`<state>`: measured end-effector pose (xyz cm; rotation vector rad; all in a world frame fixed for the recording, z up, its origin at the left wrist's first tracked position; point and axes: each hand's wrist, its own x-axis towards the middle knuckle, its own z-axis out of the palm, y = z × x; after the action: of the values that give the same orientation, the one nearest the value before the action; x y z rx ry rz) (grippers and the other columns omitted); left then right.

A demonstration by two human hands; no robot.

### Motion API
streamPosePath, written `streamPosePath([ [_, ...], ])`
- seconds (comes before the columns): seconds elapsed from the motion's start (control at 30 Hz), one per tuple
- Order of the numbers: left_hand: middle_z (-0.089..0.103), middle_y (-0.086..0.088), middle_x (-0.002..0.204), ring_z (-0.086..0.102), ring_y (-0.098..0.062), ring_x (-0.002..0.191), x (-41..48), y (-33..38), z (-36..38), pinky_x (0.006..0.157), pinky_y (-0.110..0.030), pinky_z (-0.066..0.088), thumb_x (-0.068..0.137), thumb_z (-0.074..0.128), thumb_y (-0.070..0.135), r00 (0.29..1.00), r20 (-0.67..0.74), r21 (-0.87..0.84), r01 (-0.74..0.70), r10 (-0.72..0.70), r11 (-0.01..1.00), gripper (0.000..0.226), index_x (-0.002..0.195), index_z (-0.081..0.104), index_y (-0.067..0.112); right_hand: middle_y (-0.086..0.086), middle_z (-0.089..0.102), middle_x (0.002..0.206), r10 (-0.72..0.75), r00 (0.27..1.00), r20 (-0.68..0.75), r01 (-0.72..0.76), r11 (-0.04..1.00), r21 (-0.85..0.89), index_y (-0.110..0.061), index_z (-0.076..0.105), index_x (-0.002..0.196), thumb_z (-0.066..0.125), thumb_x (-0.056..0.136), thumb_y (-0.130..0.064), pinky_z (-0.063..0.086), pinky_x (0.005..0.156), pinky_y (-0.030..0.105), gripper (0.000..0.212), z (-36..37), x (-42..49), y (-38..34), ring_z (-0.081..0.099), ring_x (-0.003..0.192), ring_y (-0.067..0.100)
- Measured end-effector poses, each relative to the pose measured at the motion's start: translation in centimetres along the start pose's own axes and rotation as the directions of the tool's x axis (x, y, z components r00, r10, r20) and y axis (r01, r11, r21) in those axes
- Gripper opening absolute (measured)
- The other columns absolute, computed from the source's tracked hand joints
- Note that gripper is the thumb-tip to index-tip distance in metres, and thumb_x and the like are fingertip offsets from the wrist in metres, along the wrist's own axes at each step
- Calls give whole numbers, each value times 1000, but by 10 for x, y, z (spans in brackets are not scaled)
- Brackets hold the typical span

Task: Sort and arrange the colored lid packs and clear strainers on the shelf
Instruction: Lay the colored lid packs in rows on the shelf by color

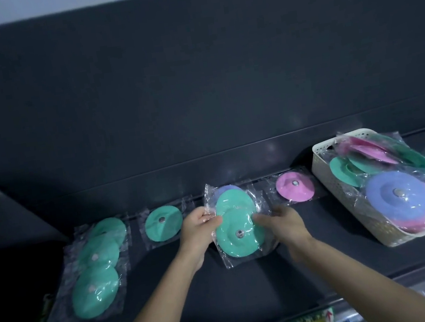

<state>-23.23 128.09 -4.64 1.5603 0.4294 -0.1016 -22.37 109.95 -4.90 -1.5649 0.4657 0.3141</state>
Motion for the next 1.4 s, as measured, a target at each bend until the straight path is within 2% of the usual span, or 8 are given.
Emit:
streamPosePath([
  [0.2, 69, -10, 88, 65, -26, 86, -8, 5, -20, 83, -52, 52, 83, 67, 2, 999, 35, -6, -30, 30, 1000, 10, 84, 60, 8, 12, 68, 77, 39, 957, 288, -66, 994, 84, 2, 65, 101, 73, 81, -27, 46, 47, 26, 36, 9, -9, -18, 62, 58, 21],
  [0.33, 63, -8, 77, 61, -25, 79, -13, 0, -33, 72, -48, 52, 79, 72, 20, 998, -29, -19, -48, 48, 999, 20, 72, 55, 12, 20, 60, 76, -24, 972, 232, 2, 996, 94, -3, 59, 80, 68, 82, 0, 54, 63, 47, 10, 26, -14, -14, 58, 67, 29],
  [0.43, 57, -10, 76, 54, -24, 74, -16, -6, -42, 67, -43, 45, 70, 72, 46, 998, -58, 1, -29, 29, 1000, 39, 66, 50, 15, 13, 58, 66, -23, 971, 239, -3, 994, 109, -4, 57, 75, 59, 77, 19, 51, 58, 36, 23, 35, -16, -15, 55, 53, 21],
  [0.53, 64, -11, 83, 59, -27, 75, -23, -5, -51, 70, -49, 52, 72, 67, 56, 999, -52, -19, 2, -3, 1000, 63, 86, 52, -4, 16, 56, 66, -22, 971, 238, -8, 992, 123, -2, 59, 76, 56, 74, 23, 48, 59, 34, 25, 42, -16, -13, 53, 56, 23],
  [0.7, 72, -6, 97, 69, -26, 94, -29, -3, -67, 85, -50, 55, 89, 62, 8, 997, -68, 2, -28, 28, 1000, 5, 93, 65, 7, 16, 58, 69, -53, 987, 153, 45, 998, 53, -3, 63, 73, 54, 78, 19, 46, 63, 37, 24, 60, -19, -12, 53, 66, 26],
  [0.9, 72, -9, 84, 68, -27, 87, -37, -9, -95, 80, -47, 54, 81, 71, 12, 957, -265, 99, -91, 114, 991, 17, 70, 61, 5, 14, 60, 64, -145, 977, 158, 170, 973, -157, -3, 63, 71, 64, 70, 11, 48, 60, 36, 14, 87, -26, -8, 55, 57, 22],
  [1.13, 71, -16, 80, 62, -18, 72, -58, -14, -145, 71, -36, 51, 79, 73, 13, 910, -378, 164, -117, 172, 980, 21, 76, 63, -6, 15, 63, 55, -181, 952, 248, 256, 914, -315, -1, 60, 65, 63, 66, 9, 44, 49, 29, 10, 128, -54, -7, 51, 44, 19],
  [1.4, 69, -5, 79, 64, -17, 74, -88, -39, -218, 64, -28, 50, 78, 75, 11, 866, -486, 200, -24, 120, 979, 11, 75, 64, 11, 13, 66, 57, -75, 919, 387, 212, 922, -324, -4, 60, 66, 66, 76, 2, 56, 65, 43, 14, 189, -83, 27, 61, 54, 20],
])
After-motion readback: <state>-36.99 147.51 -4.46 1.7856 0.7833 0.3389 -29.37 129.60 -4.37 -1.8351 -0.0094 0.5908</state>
